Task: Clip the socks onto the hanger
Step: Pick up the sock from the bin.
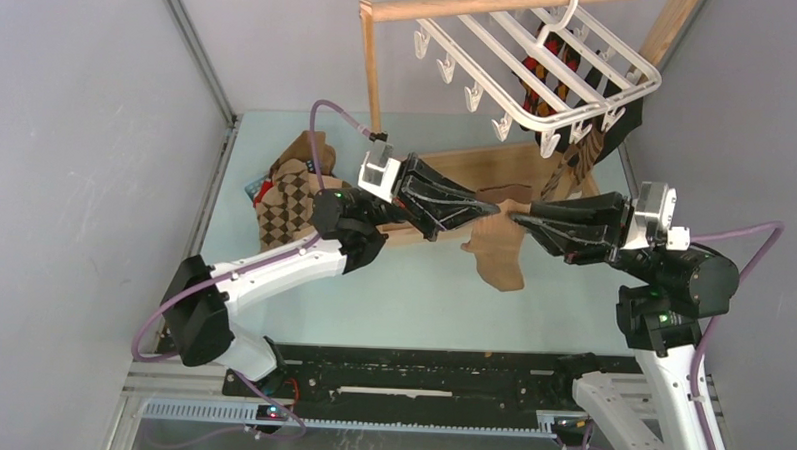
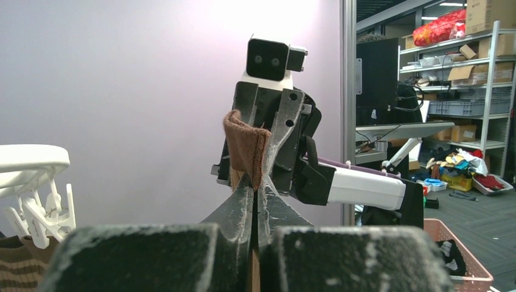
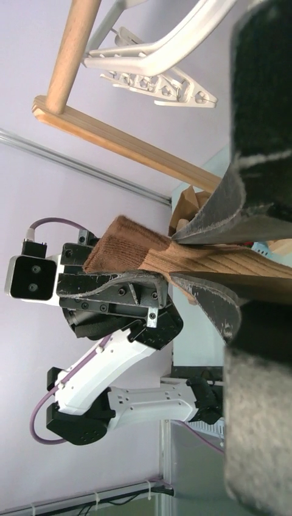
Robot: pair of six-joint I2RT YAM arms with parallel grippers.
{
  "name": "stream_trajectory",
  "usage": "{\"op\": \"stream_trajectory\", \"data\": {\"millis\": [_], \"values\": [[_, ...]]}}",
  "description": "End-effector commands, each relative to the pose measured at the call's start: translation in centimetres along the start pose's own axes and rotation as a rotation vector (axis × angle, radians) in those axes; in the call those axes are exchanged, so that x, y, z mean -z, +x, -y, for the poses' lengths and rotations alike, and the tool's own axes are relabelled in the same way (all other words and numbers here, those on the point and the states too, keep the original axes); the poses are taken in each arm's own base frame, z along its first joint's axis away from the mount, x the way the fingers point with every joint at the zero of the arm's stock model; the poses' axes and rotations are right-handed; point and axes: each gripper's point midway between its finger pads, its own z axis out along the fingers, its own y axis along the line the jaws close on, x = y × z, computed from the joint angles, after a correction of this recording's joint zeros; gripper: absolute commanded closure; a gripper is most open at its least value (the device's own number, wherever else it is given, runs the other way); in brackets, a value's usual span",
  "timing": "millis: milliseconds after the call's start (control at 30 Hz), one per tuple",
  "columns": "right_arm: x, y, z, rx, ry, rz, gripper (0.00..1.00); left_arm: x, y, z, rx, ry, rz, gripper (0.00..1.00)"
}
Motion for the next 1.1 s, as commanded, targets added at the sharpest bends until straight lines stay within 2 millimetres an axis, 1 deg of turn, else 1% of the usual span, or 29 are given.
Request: {"op": "stream_trajectory", "data": {"millis": [0, 133, 167, 200, 233, 300, 333, 400, 433, 467, 500, 533, 633, 700, 733, 767, 900, 1000, 1067], "values": [[-0.4, -2.2, -0.3, 0.023, -0.003, 0.048, 0.78, -1.5, -3.6, 1.4, -0.049, 0.045, 0.078, 1.00], [-0.3, -2.4, -0.3, 0.033, 0.007, 0.044, 0.97, -1.4, -3.6, 0.9, -0.047, 0.016, 0.082, 1.00], [-0.2, -2.4, -0.1, 0.033, 0.018, 0.041, 1.00, -1.4, -3.4, 0.6, -0.047, 0.001, 0.079, 1.00], [-0.1, -2.4, 0.1, 0.032, 0.034, 0.037, 1.00, -1.3, -3.3, 0.4, -0.044, -0.018, 0.073, 0.99], [0.1, -2.4, 0.2, 0.029, 0.047, 0.034, 1.00, -1.2, -3.2, 0.1, -0.044, -0.035, 0.068, 0.96], [0.5, -2.1, 0.6, 0.019, 0.086, 0.016, 1.00, -0.8, -2.8, -0.6, -0.037, -0.087, 0.057, 0.83], [0.8, -1.7, 1.0, 0.011, 0.111, 0.000, 1.00, -0.5, -2.7, -1.0, -0.042, -0.116, 0.048, 0.74], [1.7, -0.8, 1.5, 0.009, 0.165, -0.045, 1.00, 0.4, -1.9, -2.0, -0.058, -0.197, 0.009, 0.53], [2.3, -0.1, 1.6, 0.012, 0.192, -0.075, 1.00, 1.1, -1.5, -3.0, -0.087, -0.266, -0.021, 0.45], [2.8, 0.7, 2.0, 0.009, 0.225, -0.107, 1.00, 1.9, -0.9, -3.5, -0.085, -0.313, -0.061, 0.37], [3.5, 1.4, 2.0, 0.009, 0.255, -0.136, 1.00, 2.7, -0.7, -4.2, -0.120, -0.369, -0.089, 0.28], [4.2, 2.3, 2.1, 0.015, 0.285, -0.171, 1.00, 3.3, -0.5, -4.5, -0.135, -0.406, -0.113, 0.21], [6.1, 4.0, 2.5, 0.048, 0.375, -0.239, 1.00, 4.5, -0.4, -5.2, -0.153, -0.481, -0.143, 0.02], [7.1, 4.7, 3.0, 0.084, 0.434, -0.270, 1.00, 4.5, -0.3, -5.7, -0.144, -0.500, -0.156, 0.00], [7.9, 5.0, 3.7, 0.106, 0.485, -0.292, 1.00, 4.1, -0.4, -5.8, -0.137, -0.497, -0.161, 0.00], [8.4, 5.1, 4.1, 0.117, 0.515, -0.302, 1.00, 3.9, 0.2, -6.1, -0.120, -0.494, -0.175, 0.00], [10.2, 6.2, 5.0, 0.141, 0.607, -0.348, 1.00, 2.7, 1.4, -6.6, -0.077, -0.474, -0.179, 0.00], [11.0, 7.0, 5.3, 0.140, 0.649, -0.368, 1.00, 2.2, 3.1, -6.7, -0.096, -0.463, -0.180, 0.03], [11.4, 7.2, 5.4, 0.140, 0.668, -0.371, 1.00, 1.9, 3.7, -7.0, -0.129, -0.462, -0.171, 0.06]]}}
